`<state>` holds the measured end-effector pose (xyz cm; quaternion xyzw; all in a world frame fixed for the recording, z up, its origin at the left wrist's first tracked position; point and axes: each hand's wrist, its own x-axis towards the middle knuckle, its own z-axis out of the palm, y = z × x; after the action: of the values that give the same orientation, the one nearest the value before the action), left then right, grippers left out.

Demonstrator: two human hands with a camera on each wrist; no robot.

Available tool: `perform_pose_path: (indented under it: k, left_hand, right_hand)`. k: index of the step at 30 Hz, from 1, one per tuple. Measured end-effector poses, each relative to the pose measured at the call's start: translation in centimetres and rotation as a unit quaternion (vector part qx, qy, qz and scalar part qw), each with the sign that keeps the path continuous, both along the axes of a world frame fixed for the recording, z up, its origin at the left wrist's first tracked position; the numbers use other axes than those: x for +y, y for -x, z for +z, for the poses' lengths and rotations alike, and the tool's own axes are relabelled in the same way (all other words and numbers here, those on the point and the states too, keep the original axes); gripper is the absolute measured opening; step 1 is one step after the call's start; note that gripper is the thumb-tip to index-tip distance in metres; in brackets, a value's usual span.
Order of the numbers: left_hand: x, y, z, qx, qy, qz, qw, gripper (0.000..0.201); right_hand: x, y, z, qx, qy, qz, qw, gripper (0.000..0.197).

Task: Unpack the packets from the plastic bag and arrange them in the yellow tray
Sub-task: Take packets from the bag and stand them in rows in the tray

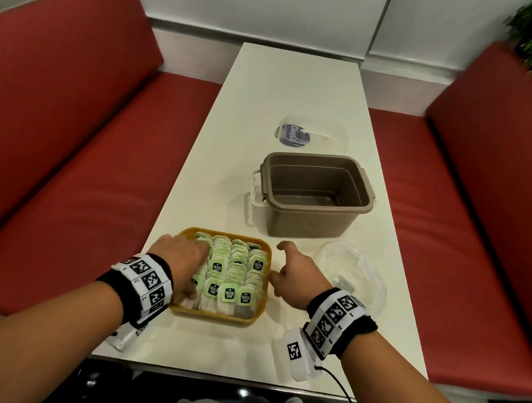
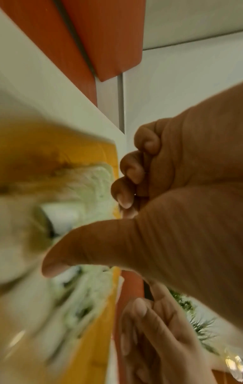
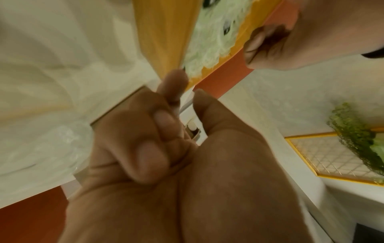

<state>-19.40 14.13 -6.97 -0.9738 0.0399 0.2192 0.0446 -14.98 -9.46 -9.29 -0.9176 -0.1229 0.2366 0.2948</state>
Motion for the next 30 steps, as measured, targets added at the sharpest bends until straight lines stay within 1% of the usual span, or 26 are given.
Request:
perform_pose_path:
  k: [2, 4, 5, 7, 8, 10, 12, 14, 16, 19, 21, 24, 26, 30]
  left_hand:
    - [-1.4, -1.3, 1.1, -0.002, 0.064, 0.017, 0.998, 0.054]
    - [-4.1, -2.5, 2.2, -0.017, 0.142, 0.019, 0.99, 0.045]
    - [-5.7, -3.0, 2.6, -0.025, 0.174, 0.015, 0.984, 0.039]
    - [-9.6, -4.4, 2.8, -0.038, 0.22, -0.004, 0.975, 0.028]
    - [-11.6, -5.1, 2.6, -0.043, 0.237, -0.016, 0.97, 0.023]
    - [-15.3, -6.3, 1.7, -0.052, 0.272, -0.033, 0.96, 0.016]
    - [-18.7, -7.5, 0.3, -0.047, 0.299, -0.02, 0.953, 0.014]
    - [-21.2, -8.4, -1.4, -0.027, 0.295, 0.014, 0.955, 0.016]
    - [-23.2, -9.3, -3.2, 0.008, 0.248, 0.043, 0.968, 0.02]
    - [-25.0, -10.1, -5.2, 0.051, 0.155, 0.049, 0.985, 0.028]
    - [-25.4, -10.3, -6.1, 0.053, 0.129, 0.047, 0.989, 0.031]
    - [-25.8, -10.5, -6.7, 0.035, 0.129, 0.066, 0.989, 0.028]
    - [-25.6, -10.7, -6.6, 0.015, 0.144, 0.081, 0.986, 0.026]
    - [-24.6, -11.1, -5.9, -0.023, 0.16, 0.093, 0.982, 0.032]
  right_hand:
    - [-1.7, -0.8, 0.5, -0.015, -0.018, -0.003, 1.0, 0.042]
    - [-3.8, -2.0, 0.9, -0.044, -0.003, -0.015, 0.999, 0.028]
    - [-4.8, -2.6, 0.9, -0.063, 0.015, -0.028, 0.998, 0.025]
    - [-7.5, -3.7, 0.6, -0.086, 0.069, -0.056, 0.992, 0.022]
    - [-8.8, -4.1, 0.5, -0.085, 0.097, -0.062, 0.99, 0.022]
    - [-11.3, -4.6, -0.1, -0.064, 0.143, -0.057, 0.986, 0.024]
    - [-13.6, -5.0, -0.7, -0.04, 0.175, -0.036, 0.983, 0.029]
    - [-15.0, -5.0, -1.2, -0.019, 0.184, -0.009, 0.983, 0.039]
    - [-16.1, -4.9, -1.7, -0.007, 0.189, 0.012, 0.982, 0.048]
    - [-17.4, -5.0, -2.6, -0.002, 0.171, 0.023, 0.985, 0.058]
    - [-17.9, -5.0, -3.0, -0.007, 0.143, 0.025, 0.989, 0.059]
    - [-18.5, -5.2, -3.3, -0.011, 0.113, 0.034, 0.993, 0.055]
    - [-18.8, -5.4, -3.6, -0.008, 0.099, 0.037, 0.994, 0.057]
    - [-19.4, -6.0, -4.0, -0.002, 0.077, 0.049, 0.996, 0.063]
